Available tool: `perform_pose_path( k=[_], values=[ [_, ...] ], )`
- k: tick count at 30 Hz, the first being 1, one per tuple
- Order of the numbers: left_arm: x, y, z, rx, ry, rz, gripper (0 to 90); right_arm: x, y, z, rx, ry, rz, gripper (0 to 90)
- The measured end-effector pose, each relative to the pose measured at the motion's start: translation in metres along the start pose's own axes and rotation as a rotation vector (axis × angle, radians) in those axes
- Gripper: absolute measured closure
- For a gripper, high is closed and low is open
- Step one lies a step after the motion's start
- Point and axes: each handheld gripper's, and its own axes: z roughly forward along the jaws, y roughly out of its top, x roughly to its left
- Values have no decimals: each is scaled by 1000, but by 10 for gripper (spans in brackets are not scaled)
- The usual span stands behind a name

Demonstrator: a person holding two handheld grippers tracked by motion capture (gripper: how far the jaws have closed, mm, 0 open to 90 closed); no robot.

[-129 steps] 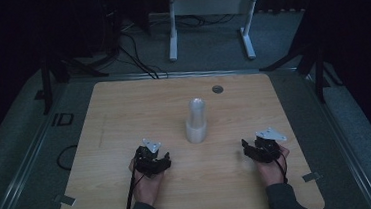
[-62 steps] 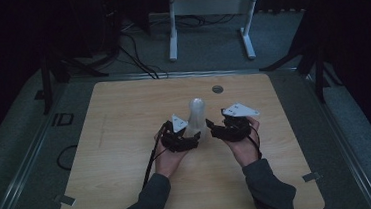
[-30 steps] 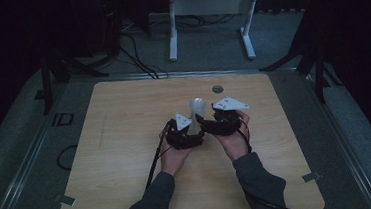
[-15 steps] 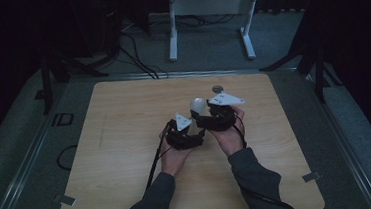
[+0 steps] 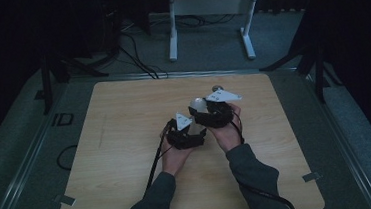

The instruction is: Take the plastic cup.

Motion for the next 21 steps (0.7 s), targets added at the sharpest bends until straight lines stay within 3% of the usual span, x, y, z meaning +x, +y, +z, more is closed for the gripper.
perform_pose_path(
  k=[9,21],
  values=[
    [-1,-1,10,0,22,2,168,-1,0,-1,-4,4,22,389],
    [-1,0,8,-32,27,-1,191,0,1,-1,-2,7,27,390]
  ],
)
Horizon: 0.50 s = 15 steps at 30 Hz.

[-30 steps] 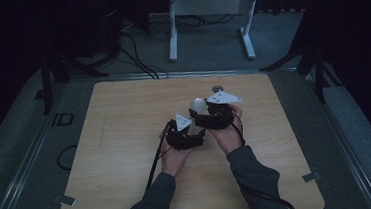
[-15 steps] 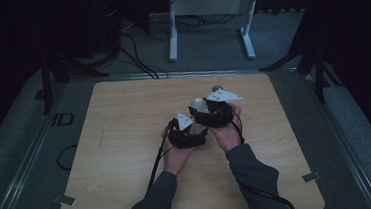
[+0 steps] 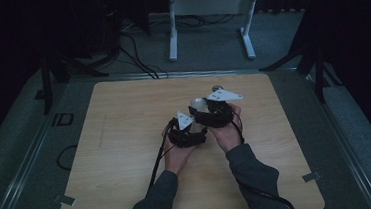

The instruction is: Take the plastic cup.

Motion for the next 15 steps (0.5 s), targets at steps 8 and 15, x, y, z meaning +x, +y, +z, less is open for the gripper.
perform_pose_path(
  k=[8,15],
  values=[
    [-1,0,0,-6,13,8,200,0,2,-1,-4,-2,5,390],
    [-2,0,-1,-6,12,4,201,1,4,-2,-9,-1,3,391]
  ],
)
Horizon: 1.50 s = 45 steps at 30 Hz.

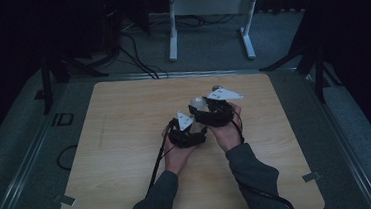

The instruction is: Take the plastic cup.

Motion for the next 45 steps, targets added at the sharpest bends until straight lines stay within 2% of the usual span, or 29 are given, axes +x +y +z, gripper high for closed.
perform_pose_path(
  k=[19,29,45],
  values=[
    [0,-1,0,6,-3,2,199,0,13,-8,-30,7,2,407],
    [-1,1,-3,-11,-8,1,161,2,23,-14,-45,12,-1,407],
    [-1,3,-11,-32,-15,2,160,1,36,-24,-72,19,-3,407]
  ],
)
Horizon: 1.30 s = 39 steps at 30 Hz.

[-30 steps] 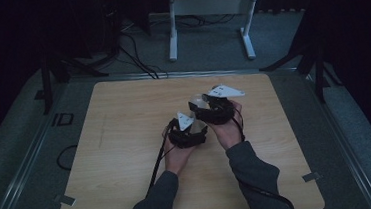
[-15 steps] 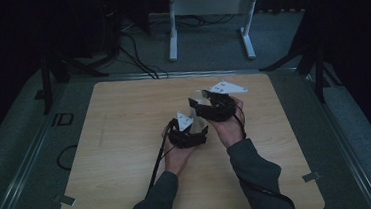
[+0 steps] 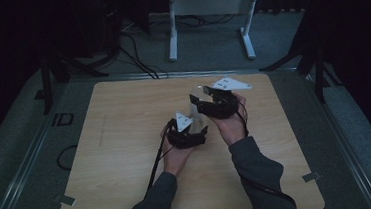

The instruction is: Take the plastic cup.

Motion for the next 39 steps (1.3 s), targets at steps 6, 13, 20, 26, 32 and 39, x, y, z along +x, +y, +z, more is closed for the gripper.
perform_pose_path(
  k=[6,13,20,26,32,39],
  values=[
    [-1,-1,-1,0,2,7,160,0,6,-4,-14,3,-4,407],
    [0,-1,-3,-11,-3,7,166,-1,12,-10,-31,6,0,407],
    [1,-2,-5,-13,-9,7,166,-3,22,-22,-69,6,5,407],
    [1,-3,-8,-18,-20,0,166,-9,24,-29,-73,-7,9,407],
    [3,-3,-11,-16,-30,-14,166,-16,24,-37,-84,-21,23,407],
    [1,-3,-13,-24,-40,-11,166,-23,23,-44,-82,-43,24,408]
  ],
)
